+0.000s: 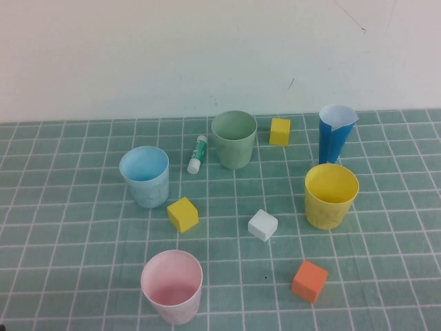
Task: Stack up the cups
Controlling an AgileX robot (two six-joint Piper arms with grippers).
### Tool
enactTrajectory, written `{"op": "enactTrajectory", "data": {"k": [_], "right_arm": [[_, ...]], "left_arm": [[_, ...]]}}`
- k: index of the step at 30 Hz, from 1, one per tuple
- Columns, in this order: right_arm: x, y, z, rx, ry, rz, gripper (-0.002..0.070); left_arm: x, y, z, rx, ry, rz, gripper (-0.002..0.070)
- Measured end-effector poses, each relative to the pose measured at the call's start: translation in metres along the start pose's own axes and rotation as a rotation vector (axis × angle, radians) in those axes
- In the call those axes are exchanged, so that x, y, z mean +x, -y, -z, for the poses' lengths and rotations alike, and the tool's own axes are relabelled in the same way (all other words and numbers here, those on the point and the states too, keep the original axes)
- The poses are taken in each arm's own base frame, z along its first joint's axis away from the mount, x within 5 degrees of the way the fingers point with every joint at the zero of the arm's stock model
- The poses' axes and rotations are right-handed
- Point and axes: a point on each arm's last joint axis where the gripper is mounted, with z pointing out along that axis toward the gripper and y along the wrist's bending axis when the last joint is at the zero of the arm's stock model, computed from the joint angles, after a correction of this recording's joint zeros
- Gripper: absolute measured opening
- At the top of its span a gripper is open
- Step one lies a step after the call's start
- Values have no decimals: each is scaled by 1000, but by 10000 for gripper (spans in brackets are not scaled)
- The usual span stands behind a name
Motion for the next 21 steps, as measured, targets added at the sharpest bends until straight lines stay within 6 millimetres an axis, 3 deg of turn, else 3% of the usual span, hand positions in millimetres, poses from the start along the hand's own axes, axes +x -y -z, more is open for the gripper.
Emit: {"op": "enactTrajectory", "data": {"k": [21], "right_arm": [[0,0,0,0,0,0,-3]], "left_arm": [[0,0,0,1,-2,-4,-2]]}}
